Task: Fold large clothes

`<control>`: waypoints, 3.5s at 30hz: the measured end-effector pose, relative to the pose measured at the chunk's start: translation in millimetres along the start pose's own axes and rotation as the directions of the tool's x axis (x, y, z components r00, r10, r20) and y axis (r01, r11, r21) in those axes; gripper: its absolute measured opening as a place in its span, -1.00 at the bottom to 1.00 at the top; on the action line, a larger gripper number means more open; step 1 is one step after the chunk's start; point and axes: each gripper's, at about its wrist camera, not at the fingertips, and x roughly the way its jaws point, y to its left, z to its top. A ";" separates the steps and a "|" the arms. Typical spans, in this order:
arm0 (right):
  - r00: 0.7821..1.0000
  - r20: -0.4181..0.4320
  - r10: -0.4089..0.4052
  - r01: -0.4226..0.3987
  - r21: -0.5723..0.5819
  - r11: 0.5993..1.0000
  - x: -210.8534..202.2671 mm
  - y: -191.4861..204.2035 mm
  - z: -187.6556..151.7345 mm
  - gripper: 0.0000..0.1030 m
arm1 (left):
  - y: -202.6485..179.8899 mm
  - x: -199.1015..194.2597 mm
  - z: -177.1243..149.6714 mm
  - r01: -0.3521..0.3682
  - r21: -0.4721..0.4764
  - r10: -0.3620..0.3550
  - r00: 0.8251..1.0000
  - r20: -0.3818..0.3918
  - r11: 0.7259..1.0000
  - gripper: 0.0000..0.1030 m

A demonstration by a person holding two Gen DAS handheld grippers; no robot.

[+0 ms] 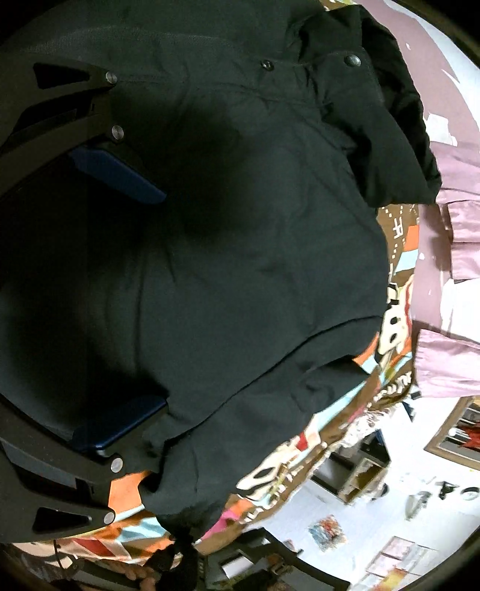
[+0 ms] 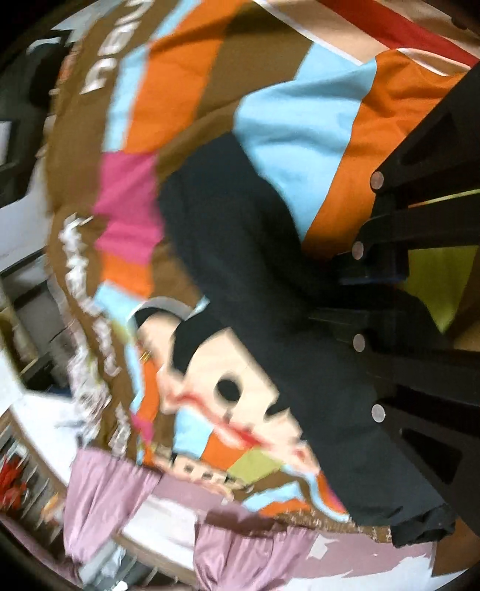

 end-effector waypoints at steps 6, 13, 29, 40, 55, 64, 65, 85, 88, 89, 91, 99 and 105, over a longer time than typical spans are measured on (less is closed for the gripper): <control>0.965 0.210 0.159 -0.078 -0.346 0.935 -68.4 100.4 -14.2 -0.85 | 52.7 -46.7 -5.1 0.184 -0.250 -0.158 0.980 0.118 0.951 0.96; 0.893 0.205 0.400 -0.070 -0.815 0.575 -112.3 216.1 -122.2 -0.85 | 112.4 -119.0 -24.7 0.177 -0.353 -0.118 0.976 0.181 0.919 0.96; 0.938 -0.241 0.251 -0.190 -0.959 -0.211 -66.8 253.4 -377.9 -0.71 | 227.7 -242.5 -104.5 0.244 -0.505 -0.107 0.953 0.285 0.828 0.96; 0.887 -0.277 0.371 -0.217 -0.956 -0.195 -83.9 219.0 -377.1 0.53 | 220.2 -229.3 -111.4 0.401 -0.436 -0.304 0.912 0.276 0.806 0.96; 0.880 -0.001 0.476 -0.025 -0.999 0.045 -93.0 211.6 -326.1 0.75 | 212.1 -176.1 -99.4 0.308 -0.614 -0.310 0.945 0.106 0.727 0.74; 0.908 0.022 0.419 -0.013 -0.997 0.079 -79.6 205.8 -322.1 0.76 | 222.0 -159.9 -108.5 0.266 -0.706 -0.322 0.945 0.056 0.657 -0.22; 0.908 0.022 0.419 -0.015 -0.996 0.085 -79.6 205.4 -321.2 0.76 | 219.5 -159.7 -108.9 0.269 -0.710 -0.320 0.945 0.065 0.651 -0.29; 0.894 -0.155 0.422 -0.254 -0.948 0.190 -84.4 284.1 -321.2 0.84 | 228.0 -293.9 -88.8 0.075 -0.405 0.064 0.945 0.321 0.911 -0.91; 0.909 -0.254 0.331 -0.314 -0.939 0.143 -57.2 300.5 -337.6 0.84 | 235.2 -283.0 -99.9 0.004 -0.411 0.115 0.957 0.265 0.911 -0.91; 0.914 -0.280 0.293 -0.330 -0.934 0.136 -45.2 303.8 -344.4 0.84 | 236.9 -277.0 -104.3 -0.017 -0.411 0.127 0.962 0.242 0.912 -0.91; 0.920 -0.320 0.225 -0.356 -0.923 0.144 -23.0 304.8 -353.7 0.83 | 241.5 -260.7 -115.6 -0.049 -0.420 0.138 0.973 0.184 0.906 -0.91; 0.940 -0.299 0.164 -0.323 -0.936 0.143 4.0 297.9 -370.5 0.98 | 275.0 -224.5 -140.0 -0.036 -0.534 0.105 0.989 0.100 0.845 -0.90; 0.945 -0.270 0.187 -0.296 -0.946 0.130 4.1 290.6 -375.0 1.00 | 282.6 -224.8 -144.5 -0.001 -0.551 0.081 0.989 0.122 0.834 -0.84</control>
